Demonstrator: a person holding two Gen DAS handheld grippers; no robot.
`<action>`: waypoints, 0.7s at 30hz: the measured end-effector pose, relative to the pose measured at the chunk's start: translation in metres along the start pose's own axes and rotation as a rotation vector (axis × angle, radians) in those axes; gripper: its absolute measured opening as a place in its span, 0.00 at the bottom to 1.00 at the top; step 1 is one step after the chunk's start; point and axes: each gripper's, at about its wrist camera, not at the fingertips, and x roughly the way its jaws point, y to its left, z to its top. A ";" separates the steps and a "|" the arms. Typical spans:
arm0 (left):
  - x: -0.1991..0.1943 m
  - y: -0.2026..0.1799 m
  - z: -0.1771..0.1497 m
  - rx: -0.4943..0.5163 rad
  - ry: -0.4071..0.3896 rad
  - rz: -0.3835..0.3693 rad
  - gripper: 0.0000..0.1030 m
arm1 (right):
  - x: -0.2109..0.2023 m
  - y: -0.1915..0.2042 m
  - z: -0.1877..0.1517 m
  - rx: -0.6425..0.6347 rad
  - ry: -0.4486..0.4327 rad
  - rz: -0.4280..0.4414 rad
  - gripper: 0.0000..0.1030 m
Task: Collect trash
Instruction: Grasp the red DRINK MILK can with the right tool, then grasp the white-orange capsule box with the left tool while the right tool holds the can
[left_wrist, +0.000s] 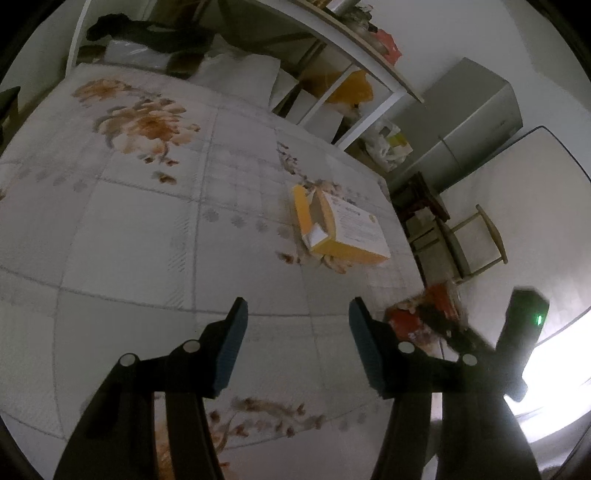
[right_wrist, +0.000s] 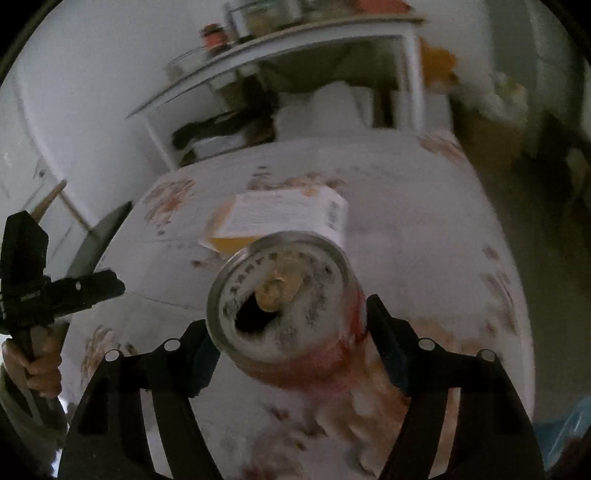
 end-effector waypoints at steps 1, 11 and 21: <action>0.003 -0.003 0.002 0.006 -0.006 0.000 0.56 | -0.008 -0.001 -0.006 0.018 -0.012 0.000 0.66; 0.057 -0.021 0.049 0.015 -0.012 0.112 0.56 | -0.032 -0.008 -0.034 0.086 -0.069 -0.051 0.66; 0.107 -0.019 0.074 -0.018 0.045 0.125 0.40 | -0.043 -0.018 -0.047 0.113 -0.076 -0.062 0.66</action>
